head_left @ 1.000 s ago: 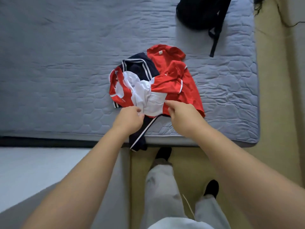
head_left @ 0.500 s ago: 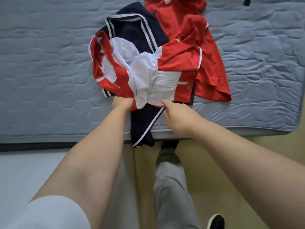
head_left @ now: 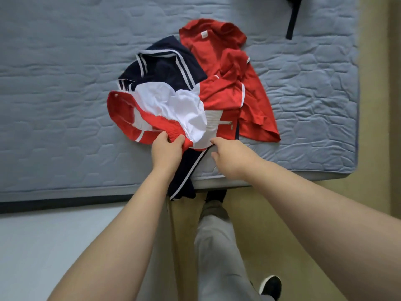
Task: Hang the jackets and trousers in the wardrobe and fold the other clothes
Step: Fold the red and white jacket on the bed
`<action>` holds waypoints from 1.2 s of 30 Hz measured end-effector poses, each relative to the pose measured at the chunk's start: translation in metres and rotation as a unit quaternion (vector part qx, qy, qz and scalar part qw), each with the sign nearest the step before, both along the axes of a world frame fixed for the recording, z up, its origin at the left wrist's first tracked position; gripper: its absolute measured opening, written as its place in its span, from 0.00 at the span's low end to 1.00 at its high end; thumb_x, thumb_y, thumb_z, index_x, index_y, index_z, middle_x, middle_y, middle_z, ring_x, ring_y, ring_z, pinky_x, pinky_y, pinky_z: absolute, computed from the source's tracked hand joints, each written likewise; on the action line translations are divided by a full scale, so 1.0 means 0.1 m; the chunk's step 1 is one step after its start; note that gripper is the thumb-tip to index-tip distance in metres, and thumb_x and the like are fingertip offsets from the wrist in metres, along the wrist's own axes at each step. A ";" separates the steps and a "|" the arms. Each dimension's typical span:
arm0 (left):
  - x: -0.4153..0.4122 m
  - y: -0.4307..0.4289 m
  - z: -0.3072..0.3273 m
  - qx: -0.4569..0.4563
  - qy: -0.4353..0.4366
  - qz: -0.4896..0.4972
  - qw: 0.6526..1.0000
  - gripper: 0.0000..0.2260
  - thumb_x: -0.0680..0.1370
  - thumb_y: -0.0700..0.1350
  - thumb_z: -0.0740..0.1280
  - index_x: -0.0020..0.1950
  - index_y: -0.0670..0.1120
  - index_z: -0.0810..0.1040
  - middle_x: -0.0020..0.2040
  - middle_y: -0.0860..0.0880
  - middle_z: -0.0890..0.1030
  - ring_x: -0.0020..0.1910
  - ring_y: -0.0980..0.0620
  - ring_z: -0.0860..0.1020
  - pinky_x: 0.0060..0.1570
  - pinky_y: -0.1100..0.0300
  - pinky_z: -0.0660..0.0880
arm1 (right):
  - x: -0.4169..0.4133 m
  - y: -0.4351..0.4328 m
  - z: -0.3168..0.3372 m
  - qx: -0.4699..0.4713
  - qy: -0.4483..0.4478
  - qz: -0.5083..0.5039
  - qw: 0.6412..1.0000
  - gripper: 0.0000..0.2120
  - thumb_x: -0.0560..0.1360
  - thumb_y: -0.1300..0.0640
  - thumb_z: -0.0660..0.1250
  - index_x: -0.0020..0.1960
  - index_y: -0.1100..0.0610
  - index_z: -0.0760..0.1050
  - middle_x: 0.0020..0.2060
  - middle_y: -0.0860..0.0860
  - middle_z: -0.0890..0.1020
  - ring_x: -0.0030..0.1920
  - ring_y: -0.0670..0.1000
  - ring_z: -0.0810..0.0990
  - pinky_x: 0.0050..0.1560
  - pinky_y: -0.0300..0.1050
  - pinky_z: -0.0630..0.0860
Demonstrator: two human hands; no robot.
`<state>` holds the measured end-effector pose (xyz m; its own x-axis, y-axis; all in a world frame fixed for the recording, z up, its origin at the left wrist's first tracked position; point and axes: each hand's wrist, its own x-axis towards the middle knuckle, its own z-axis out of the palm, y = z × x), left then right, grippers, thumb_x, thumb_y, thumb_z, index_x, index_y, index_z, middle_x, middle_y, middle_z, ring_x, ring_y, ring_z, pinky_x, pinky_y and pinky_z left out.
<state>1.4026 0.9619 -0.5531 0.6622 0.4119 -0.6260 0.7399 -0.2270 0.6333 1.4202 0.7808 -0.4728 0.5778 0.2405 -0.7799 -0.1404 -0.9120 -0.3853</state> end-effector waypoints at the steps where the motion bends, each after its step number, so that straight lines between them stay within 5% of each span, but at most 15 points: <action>1: 0.00 -0.04 0.21 -0.001 -0.024 -0.008 1.000 0.15 0.69 0.51 0.68 0.41 0.39 0.75 0.34 0.54 0.80 0.35 0.52 0.78 0.41 0.46 0.77 | -0.02 -0.01 0.14 0.004 -0.006 -0.001 1.000 0.20 0.83 0.56 0.59 0.74 0.57 0.66 0.66 0.59 0.78 0.64 0.63 0.76 0.62 0.57 0.75; 4: 0.03 -0.17 0.88 -0.006 -0.084 -0.024 0.996 0.12 0.71 0.51 0.68 0.42 0.42 0.78 0.38 0.47 0.83 0.40 0.47 0.81 0.48 0.41 0.79 | -0.11 -0.07 0.57 0.015 -0.028 -0.017 0.999 0.23 0.83 0.54 0.60 0.77 0.55 0.63 0.68 0.60 0.77 0.66 0.64 0.75 0.63 0.58 0.74; 10: 0.05 -0.47 2.26 -0.060 -0.193 -0.032 0.979 0.05 0.72 0.52 0.69 0.43 0.52 0.82 0.40 0.51 0.85 0.43 0.48 0.84 0.50 0.41 0.80 | -0.32 -0.29 1.51 0.029 -0.115 -0.047 0.992 0.26 0.81 0.51 0.63 0.78 0.52 0.62 0.67 0.58 0.78 0.66 0.61 0.76 0.64 0.55 0.74; 21: -0.44 -1.55 4.49 -0.073 -0.398 -0.195 0.893 0.08 0.74 0.54 0.71 0.51 0.55 0.83 0.45 0.52 0.87 0.46 0.51 0.86 0.49 0.45 0.83 | -0.96 -1.17 3.32 0.093 -0.254 -0.124 0.955 0.24 0.76 0.40 0.65 0.66 0.50 0.68 0.61 0.53 0.81 0.56 0.57 0.81 0.53 0.51 0.78; 29: -0.63 -2.55 5.76 -0.171 -0.484 -0.189 0.837 0.07 0.79 0.38 0.71 0.56 0.41 0.80 0.50 0.40 0.84 0.45 0.45 0.86 0.42 0.46 0.84 | -1.40 -1.91 4.22 0.125 -0.393 -0.222 0.884 0.44 0.69 0.41 0.72 0.78 0.47 0.53 0.57 0.48 0.82 0.55 0.53 0.82 0.56 0.49 0.80; 33: -0.68 -2.89 6.35 -0.225 -0.517 -0.197 0.802 0.07 0.78 0.35 0.70 0.56 0.38 0.78 0.51 0.39 0.83 0.45 0.42 0.86 0.46 0.46 0.84 | -1.51 -2.22 4.51 0.086 -0.452 -0.247 0.853 0.36 0.62 0.33 0.60 0.67 0.47 0.67 0.44 0.41 0.78 0.43 0.47 0.77 0.38 0.31 0.66; 36: -0.68 -3.04 6.67 -0.216 -0.530 -0.214 0.792 0.09 0.77 0.34 0.71 0.57 0.37 0.77 0.52 0.37 0.83 0.48 0.40 0.85 0.48 0.45 0.83 | -1.50 -2.49 4.68 0.012 -0.497 -0.237 0.835 0.18 0.78 0.45 0.62 0.65 0.52 0.75 0.48 0.49 0.83 0.47 0.52 0.81 0.41 0.36 0.67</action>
